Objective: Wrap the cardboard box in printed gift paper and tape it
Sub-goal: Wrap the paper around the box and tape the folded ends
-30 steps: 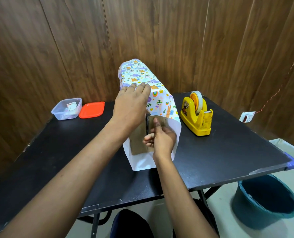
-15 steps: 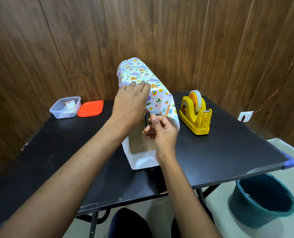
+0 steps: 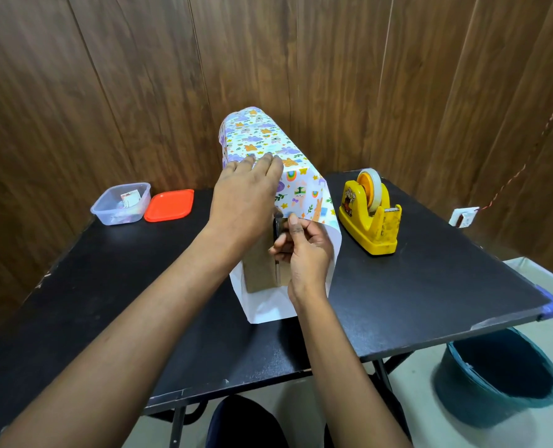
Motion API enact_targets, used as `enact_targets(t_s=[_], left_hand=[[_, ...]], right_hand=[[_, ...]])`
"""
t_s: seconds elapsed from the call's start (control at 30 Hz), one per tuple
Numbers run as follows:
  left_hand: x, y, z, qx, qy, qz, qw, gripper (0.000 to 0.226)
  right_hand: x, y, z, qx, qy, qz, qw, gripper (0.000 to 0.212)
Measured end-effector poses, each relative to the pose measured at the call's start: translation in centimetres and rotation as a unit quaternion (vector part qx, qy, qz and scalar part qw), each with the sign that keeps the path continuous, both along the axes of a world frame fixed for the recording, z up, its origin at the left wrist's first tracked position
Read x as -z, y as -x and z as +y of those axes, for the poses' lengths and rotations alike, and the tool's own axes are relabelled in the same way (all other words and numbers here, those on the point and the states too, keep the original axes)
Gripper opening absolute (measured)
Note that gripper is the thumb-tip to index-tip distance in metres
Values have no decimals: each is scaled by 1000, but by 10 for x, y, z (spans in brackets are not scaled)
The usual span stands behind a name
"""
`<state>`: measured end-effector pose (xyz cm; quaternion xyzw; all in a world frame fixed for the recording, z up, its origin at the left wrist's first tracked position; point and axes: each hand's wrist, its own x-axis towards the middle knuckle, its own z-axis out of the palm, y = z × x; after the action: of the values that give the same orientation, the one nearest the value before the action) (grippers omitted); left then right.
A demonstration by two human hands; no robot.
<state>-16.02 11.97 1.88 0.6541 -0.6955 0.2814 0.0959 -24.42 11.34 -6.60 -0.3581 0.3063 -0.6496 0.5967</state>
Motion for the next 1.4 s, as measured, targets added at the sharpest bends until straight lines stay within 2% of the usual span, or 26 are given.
enact_targets(t_s=[0.13,0.33,0.57,0.73,0.97,1.07,1.17,1.4], left_hand=[[0,0,0,1,-1,1,1000,74],[1,0,0,2,11,4,1000,71],[5,-4,-3,28,52,2,998,65],[4,-3,-3,15,23,4,1000,66],[2,-3,-3,11,16,-2,1000,68],[2,-2,-2,10,15,-1,1000,68],[2,-2,-2,10,9,2,1000,72],[1,-3,-1,13,12,0,1000,78]], right_hand=[[11,2,9,-41,-2,9,999,22],[6,0,2,-50,34,18,998,21],[-1,-7,-5,7,-10,28,1000,27],[-4,-14,-8,60,-33,72,995,35],[-6,-10,-6,84,-46,149,984,40],[-3,-5,-5,78,-63,156,983,38],[7,0,-1,56,-95,154,982,50],[12,2,-4,-44,-143,75,986,45]])
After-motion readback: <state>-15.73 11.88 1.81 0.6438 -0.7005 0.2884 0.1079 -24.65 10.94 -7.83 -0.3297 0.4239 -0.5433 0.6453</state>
